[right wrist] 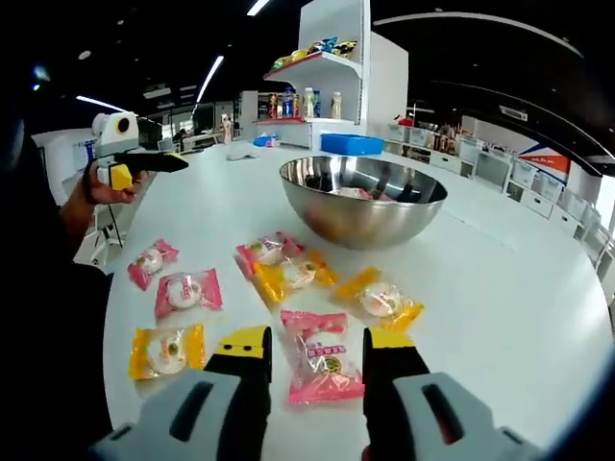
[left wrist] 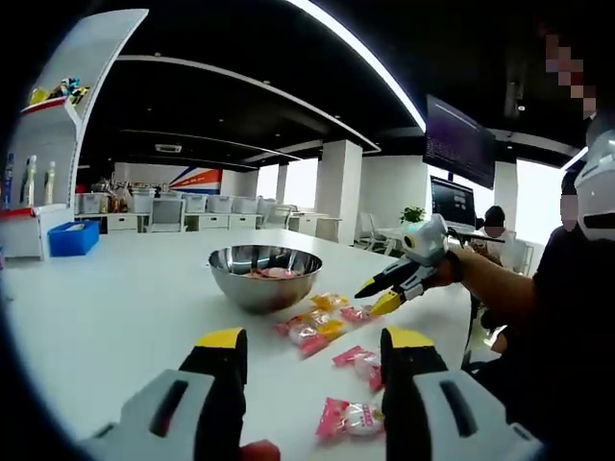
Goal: Pick up the marshmallows scattered on the table and place them into the bowl on the table
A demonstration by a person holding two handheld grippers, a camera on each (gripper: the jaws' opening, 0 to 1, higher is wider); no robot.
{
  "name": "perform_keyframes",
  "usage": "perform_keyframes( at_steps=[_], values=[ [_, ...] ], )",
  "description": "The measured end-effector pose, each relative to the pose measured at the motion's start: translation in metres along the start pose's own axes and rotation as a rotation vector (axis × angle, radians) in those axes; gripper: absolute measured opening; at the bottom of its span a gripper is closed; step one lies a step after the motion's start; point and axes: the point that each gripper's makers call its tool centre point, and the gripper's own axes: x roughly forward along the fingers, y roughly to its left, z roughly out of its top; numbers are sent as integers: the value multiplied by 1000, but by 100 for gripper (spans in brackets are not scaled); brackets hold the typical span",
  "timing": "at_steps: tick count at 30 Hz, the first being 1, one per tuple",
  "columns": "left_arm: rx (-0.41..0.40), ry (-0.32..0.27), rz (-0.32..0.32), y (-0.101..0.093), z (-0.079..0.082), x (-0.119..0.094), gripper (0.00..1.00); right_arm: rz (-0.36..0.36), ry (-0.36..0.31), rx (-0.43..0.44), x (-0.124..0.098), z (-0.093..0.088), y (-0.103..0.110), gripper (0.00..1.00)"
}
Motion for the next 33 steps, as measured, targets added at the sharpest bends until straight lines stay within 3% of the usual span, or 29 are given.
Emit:
perform_keyframes(
  at_steps=[17, 33],
  values=[
    [-3, 8, -6, -1, -3, 2, 55, 22, 55, 14, 13, -18, -5, 37],
    [1, 14, -12, -1, -2, 6, 54, -22, 26, 25, 11, -19, -12, 23]
  ],
)
